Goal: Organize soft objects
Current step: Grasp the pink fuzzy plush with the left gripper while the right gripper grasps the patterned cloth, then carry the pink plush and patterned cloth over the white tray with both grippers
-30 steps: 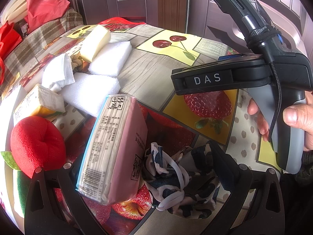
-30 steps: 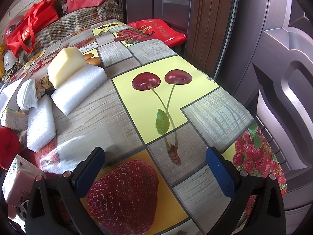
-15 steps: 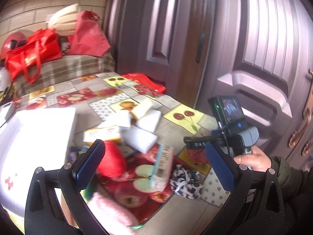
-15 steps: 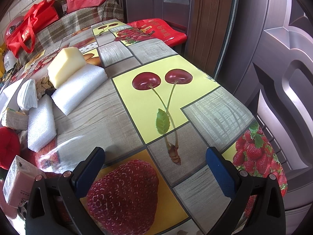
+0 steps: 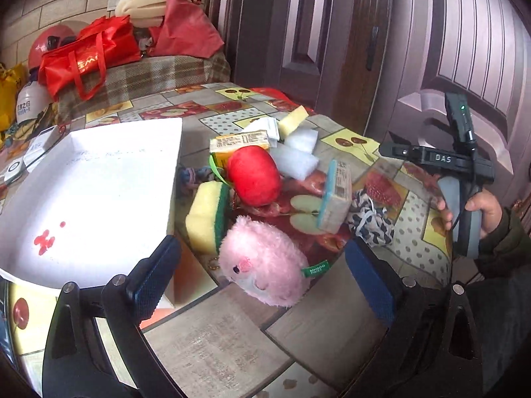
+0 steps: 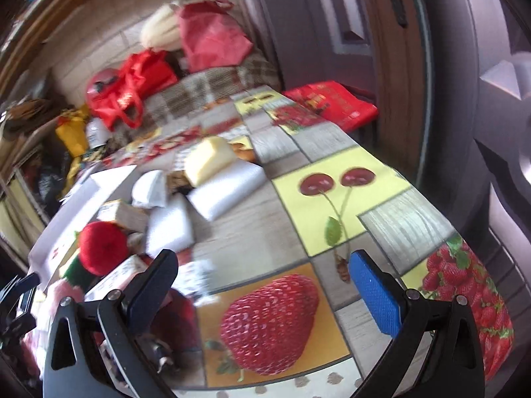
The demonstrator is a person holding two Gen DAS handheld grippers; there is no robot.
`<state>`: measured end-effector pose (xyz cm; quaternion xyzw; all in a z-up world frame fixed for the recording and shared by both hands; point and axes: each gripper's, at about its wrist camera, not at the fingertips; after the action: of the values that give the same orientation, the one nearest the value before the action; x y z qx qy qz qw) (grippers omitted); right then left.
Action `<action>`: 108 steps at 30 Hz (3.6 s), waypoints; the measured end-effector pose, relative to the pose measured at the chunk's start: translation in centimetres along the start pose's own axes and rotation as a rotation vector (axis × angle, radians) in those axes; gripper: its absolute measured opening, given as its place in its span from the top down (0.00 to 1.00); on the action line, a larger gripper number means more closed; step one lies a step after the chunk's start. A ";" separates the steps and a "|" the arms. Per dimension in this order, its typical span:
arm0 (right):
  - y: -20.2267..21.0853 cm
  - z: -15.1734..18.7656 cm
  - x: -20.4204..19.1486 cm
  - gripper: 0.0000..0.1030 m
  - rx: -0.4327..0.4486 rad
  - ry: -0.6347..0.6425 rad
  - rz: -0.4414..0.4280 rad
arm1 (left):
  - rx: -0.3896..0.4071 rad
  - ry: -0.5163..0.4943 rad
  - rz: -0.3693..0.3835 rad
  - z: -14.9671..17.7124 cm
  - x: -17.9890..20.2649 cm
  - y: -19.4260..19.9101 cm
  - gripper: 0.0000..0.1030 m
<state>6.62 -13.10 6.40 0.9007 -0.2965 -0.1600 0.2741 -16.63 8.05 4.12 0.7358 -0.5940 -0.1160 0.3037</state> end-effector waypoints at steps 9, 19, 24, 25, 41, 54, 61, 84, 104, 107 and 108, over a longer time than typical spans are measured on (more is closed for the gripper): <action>-0.2 2.7 -8.9 0.00 -0.144 0.388 -0.232 | -0.066 -0.050 -0.003 -0.3 1.0 -2.5 0.09; -3.3 3.8 -10.6 0.35 -0.259 0.431 -0.212 | -0.164 -0.068 -0.065 -0.1 1.1 -4.8 0.32; -2.6 3.7 -9.7 0.65 -0.252 0.426 -0.252 | -0.161 -0.073 -0.044 0.1 0.9 -4.4 0.51; -2.3 3.6 -9.3 0.66 -0.236 0.412 -0.250 | -0.133 -0.079 -0.046 0.1 1.0 -3.9 0.51; 2.2 0.3 -9.6 0.66 0.288 0.245 -0.156 | 0.249 -0.015 -0.169 -0.7 -2.4 1.7 0.51; 1.5 0.1 -9.6 0.65 0.247 0.212 -0.180 | 0.221 0.229 -0.392 -5.7 -11.8 2.9 0.51; 1.4 0.2 -9.4 0.65 0.235 0.205 -0.195 | -0.049 0.134 -0.392 -4.1 -10.1 -5.2 0.51; 0.7 -0.4 -11.9 0.64 0.257 0.219 -0.204 | 0.274 0.221 -0.391 -2.6 -10.9 1.4 0.51; -5.0 -1.3 -23.1 0.65 0.230 0.409 -0.351 | 0.291 0.274 -0.532 -3.0 -16.2 1.7 0.50; -5.4 -1.4 -25.6 0.65 0.234 0.456 -0.368 | 0.269 0.299 -0.544 -3.5 -17.1 1.2 0.48; -5.7 -1.5 -26.3 0.63 0.234 0.465 -0.368 | 0.261 0.313 -0.546 -3.6 -17.4 1.1 0.47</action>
<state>-10.48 7.68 7.51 0.9771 -0.0741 0.0386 0.1958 -20.23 25.52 4.27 0.9093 -0.3312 -0.0016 0.2521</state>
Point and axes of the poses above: each gripper's, at about its wrist camera, not at the fingertips, and y roughly against the way its jaws point, x to its right, z to its underside, and after that the axes turned 7 degrees about y, right-handed
